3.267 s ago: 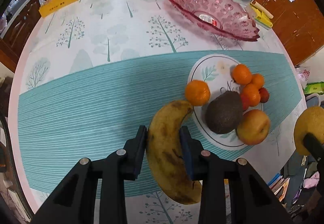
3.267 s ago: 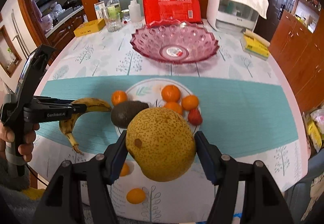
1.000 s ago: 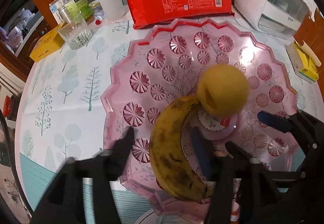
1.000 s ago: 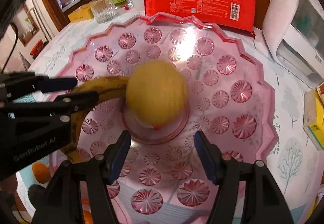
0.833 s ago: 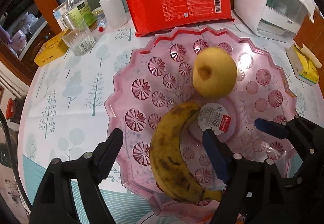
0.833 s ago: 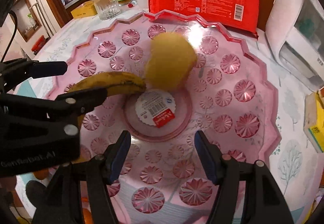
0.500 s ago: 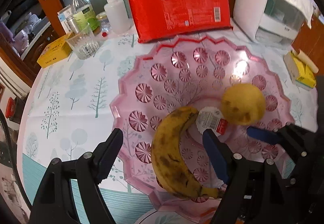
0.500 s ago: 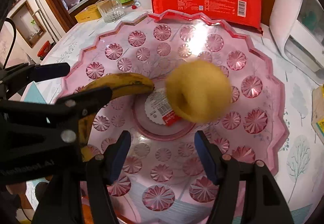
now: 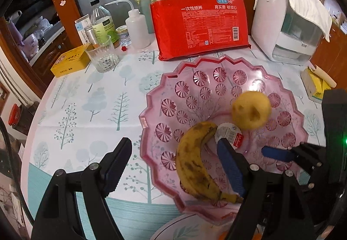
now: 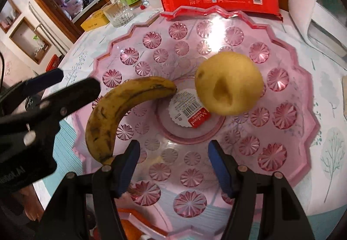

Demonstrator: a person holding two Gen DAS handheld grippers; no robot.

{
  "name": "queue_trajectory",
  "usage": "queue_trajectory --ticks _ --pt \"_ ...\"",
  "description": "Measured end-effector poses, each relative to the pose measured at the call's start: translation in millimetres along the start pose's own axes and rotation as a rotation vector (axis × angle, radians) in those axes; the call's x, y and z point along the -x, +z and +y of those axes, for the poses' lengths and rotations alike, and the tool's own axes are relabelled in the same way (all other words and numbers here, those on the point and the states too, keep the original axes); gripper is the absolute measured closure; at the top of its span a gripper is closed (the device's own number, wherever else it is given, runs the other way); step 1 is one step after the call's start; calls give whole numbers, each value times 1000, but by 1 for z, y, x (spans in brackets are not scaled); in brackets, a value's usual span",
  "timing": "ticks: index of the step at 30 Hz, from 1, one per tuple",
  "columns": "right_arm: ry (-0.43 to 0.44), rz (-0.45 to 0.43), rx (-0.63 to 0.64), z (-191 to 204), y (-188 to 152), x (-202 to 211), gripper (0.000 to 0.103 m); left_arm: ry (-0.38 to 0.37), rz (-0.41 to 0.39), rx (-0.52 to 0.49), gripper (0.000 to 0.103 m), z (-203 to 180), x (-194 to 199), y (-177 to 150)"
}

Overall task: Organize fruits
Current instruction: 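Lower and release the pear into the pink bowl while the left tool releases the banana there, then withdraw both open tools from the bowl back toward the fruit plate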

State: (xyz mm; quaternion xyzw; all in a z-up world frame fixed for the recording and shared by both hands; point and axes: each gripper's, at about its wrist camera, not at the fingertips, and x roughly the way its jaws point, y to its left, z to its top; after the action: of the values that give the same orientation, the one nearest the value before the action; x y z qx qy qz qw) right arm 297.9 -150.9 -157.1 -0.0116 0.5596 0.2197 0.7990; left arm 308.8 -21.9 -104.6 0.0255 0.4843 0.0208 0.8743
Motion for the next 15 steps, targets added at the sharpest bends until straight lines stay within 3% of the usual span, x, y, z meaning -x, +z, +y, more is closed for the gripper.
queue_trajectory --ticks 12,15 --pt "-92 -105 -12 21 -15 57 37 -24 -66 -23 23 11 53 -17" --pt "-156 -153 11 33 -23 75 37 -46 -86 -29 23 15 71 -24"
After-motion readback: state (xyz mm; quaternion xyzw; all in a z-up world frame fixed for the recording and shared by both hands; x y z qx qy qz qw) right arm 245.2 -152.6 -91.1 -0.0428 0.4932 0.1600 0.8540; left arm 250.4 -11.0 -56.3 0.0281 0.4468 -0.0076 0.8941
